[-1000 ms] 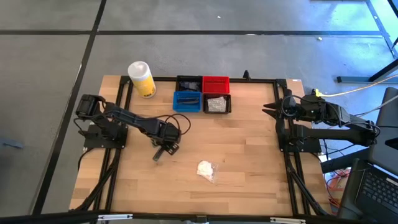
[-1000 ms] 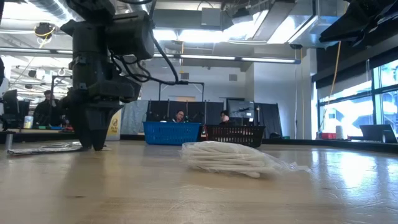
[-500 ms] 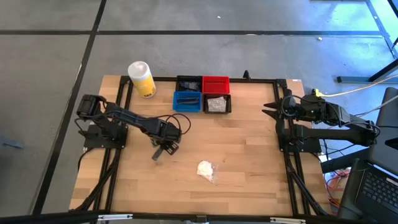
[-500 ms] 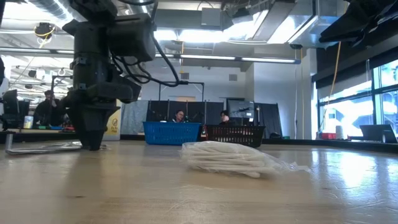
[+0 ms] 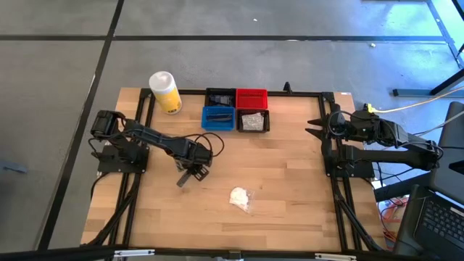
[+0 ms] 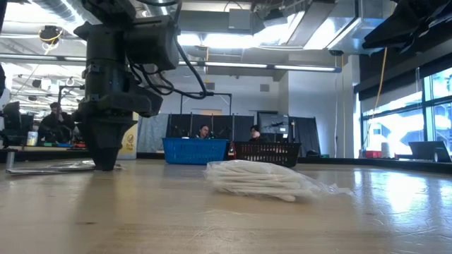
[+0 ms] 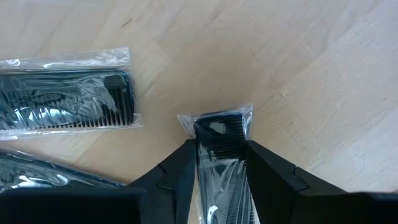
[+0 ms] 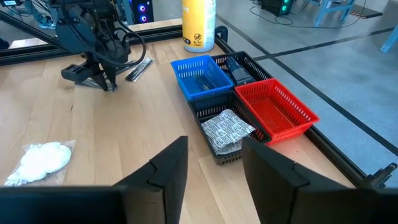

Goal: Pick & Place Travel size toiletries
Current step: Put the bottom comb into the blue bin

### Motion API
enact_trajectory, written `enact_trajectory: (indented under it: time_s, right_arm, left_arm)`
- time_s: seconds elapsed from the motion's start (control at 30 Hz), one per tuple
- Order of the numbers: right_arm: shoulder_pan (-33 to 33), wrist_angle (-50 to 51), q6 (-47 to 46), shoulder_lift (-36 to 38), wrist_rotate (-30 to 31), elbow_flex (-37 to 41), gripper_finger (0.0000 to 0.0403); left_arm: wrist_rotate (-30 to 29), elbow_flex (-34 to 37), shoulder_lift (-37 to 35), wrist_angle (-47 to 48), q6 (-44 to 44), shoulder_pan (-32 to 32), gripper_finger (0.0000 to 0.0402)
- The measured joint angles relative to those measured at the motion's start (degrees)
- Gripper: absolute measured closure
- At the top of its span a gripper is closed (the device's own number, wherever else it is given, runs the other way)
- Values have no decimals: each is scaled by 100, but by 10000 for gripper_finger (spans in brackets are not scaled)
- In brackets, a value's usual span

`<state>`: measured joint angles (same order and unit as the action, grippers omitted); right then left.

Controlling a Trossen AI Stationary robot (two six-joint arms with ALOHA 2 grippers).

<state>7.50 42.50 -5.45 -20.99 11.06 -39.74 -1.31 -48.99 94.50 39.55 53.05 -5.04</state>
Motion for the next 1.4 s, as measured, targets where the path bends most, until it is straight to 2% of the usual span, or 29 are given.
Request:
enact_trajectory:
  time_s: [0.33,0.6,0.9,1.03,1.23,1.4]
  right_arm:
    - [-1,0,0,2,-1,1,237]
    - [1,0,-2,2,1,1,238]
    - [0,-1,-1,1,1,-1,255]
    - [-1,-1,0,1,1,-1,262]
    - [0,0,-1,1,1,0,273]
    - [-1,-1,0,0,-1,0,281]
  left_arm:
    - [527,-188,4,101,-505,-14,276]
    - [523,-240,0,139,-587,-7,278]
    - [690,-251,-13,200,-681,-7,326]
    - [621,-251,-15,415,-689,-6,335]
    - [523,-251,-17,446,-811,-7,317]
    - [360,-252,-20,342,-831,-6,271]
